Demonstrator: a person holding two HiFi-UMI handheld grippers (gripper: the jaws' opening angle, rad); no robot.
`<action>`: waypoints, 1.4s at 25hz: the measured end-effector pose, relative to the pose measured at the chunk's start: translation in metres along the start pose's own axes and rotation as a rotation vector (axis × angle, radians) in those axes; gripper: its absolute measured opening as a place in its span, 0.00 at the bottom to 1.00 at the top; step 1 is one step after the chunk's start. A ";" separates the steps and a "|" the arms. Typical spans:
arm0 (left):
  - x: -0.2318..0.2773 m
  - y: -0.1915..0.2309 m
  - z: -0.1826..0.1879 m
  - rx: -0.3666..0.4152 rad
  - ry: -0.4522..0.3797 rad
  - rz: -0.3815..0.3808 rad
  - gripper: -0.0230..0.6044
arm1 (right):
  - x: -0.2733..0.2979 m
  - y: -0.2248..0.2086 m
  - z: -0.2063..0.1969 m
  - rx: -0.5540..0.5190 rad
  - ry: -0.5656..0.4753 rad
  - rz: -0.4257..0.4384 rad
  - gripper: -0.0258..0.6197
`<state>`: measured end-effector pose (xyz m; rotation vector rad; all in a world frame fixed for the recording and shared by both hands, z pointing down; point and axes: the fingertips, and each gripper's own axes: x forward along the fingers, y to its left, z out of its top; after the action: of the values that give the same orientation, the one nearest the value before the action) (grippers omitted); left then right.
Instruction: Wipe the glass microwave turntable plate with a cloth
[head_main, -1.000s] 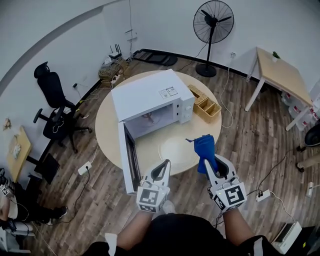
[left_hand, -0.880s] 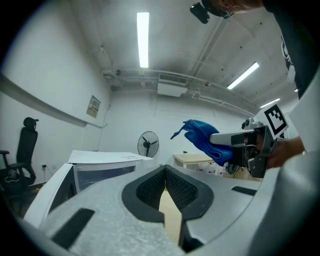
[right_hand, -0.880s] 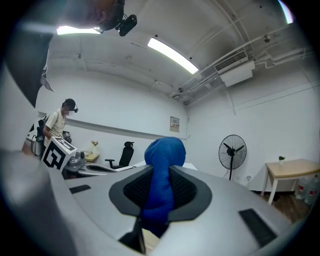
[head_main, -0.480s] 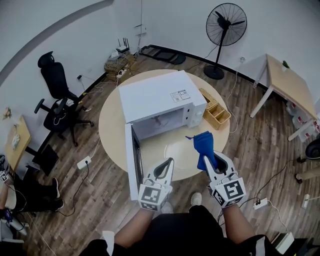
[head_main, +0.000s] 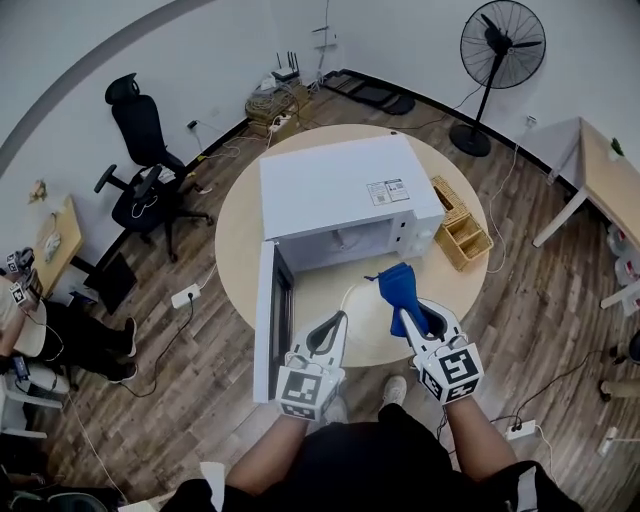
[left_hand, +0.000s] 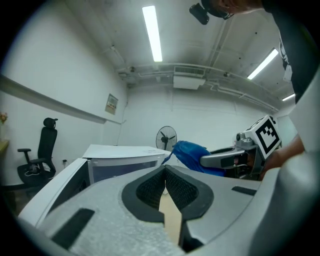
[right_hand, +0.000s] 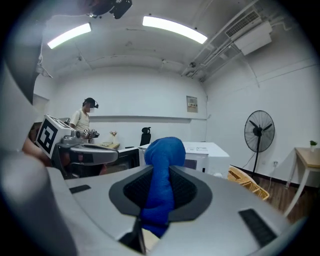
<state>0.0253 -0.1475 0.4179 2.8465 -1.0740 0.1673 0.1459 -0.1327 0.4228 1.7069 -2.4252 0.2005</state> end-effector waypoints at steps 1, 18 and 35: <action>0.002 0.002 -0.001 -0.004 -0.002 0.008 0.05 | 0.007 -0.003 -0.005 0.005 0.013 0.017 0.15; 0.011 0.030 -0.040 -0.062 0.045 0.176 0.05 | 0.110 0.011 -0.139 -0.121 0.281 0.247 0.15; 0.018 0.048 -0.064 -0.042 0.099 0.208 0.05 | 0.158 0.051 -0.228 -0.252 0.511 0.386 0.15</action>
<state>0.0025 -0.1870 0.4857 2.6543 -1.3339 0.2930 0.0590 -0.2137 0.6791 0.9298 -2.2391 0.3180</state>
